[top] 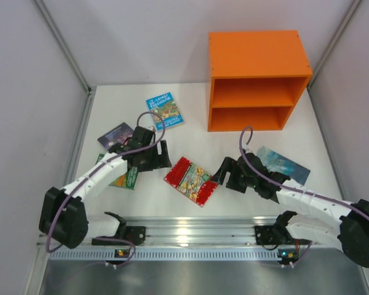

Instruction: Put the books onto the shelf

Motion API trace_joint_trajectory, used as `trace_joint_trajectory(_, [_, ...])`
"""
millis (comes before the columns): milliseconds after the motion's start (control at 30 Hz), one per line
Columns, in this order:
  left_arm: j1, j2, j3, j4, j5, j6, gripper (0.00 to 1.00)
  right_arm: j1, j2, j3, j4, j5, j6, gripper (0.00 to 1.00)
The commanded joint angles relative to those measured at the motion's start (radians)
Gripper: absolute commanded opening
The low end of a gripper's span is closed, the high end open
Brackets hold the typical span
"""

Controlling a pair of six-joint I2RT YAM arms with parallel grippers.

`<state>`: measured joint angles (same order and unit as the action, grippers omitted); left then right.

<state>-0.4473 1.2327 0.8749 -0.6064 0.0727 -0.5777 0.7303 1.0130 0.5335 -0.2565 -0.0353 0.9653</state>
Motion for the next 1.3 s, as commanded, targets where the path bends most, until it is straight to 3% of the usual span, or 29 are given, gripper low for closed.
trace_joint_trajectory(0, [0.002, 0.083, -0.017, 0.089, 0.022, 0.038, 0.87, -0.002, 0.033, -0.092, 0.279, -0.054, 0.098, 0.83])
trace_joint_trajectory(167, [0.004, 0.189, -0.042, 0.131, 0.015, 0.056, 0.81, 0.001, 0.076, -0.167, 0.358, -0.015, 0.105, 0.74])
trace_joint_trajectory(400, [-0.001, 0.257, -0.111, 0.281, 0.172, 0.049, 0.73, 0.006, 0.159, -0.182, 0.459, 0.015, 0.027, 0.62])
trace_joint_trajectory(633, [-0.051, 0.237, -0.234, 0.368, 0.249, -0.03, 0.58, -0.061, 0.355, 0.032, 0.41, 0.015, -0.23, 0.53])
trace_joint_trajectory(767, [-0.137, 0.151, -0.303, 0.421, 0.279, -0.144, 0.49, -0.14, 0.44, 0.138, 0.393, -0.11, -0.347, 0.53])
trace_joint_trajectory(833, [-0.189, 0.078, -0.309, 0.398, 0.263, -0.186, 0.49, -0.178, 0.456, 0.208, 0.361, -0.13, -0.378, 0.56])
trace_joint_trajectory(933, [-0.194, -0.015, -0.306, 0.32, 0.234, -0.254, 0.57, -0.198, 0.435, 0.288, 0.26, -0.12, -0.454, 0.64])
trace_joint_trajectory(1067, [-0.191, -0.068, -0.191, 0.171, 0.083, -0.203, 0.68, -0.204, 0.376, 0.352, -0.007, 0.032, -0.501, 0.75])
trace_joint_trajectory(1200, [-0.122, 0.023, -0.074, 0.105, -0.014, -0.074, 0.72, -0.216, 0.271, 0.31, -0.099, 0.048, -0.406, 0.77])
trace_joint_trajectory(1267, [-0.065, 0.085, -0.019, 0.122, -0.002, 0.007, 0.72, -0.216, 0.199, 0.232, -0.107, -0.016, -0.25, 0.77])
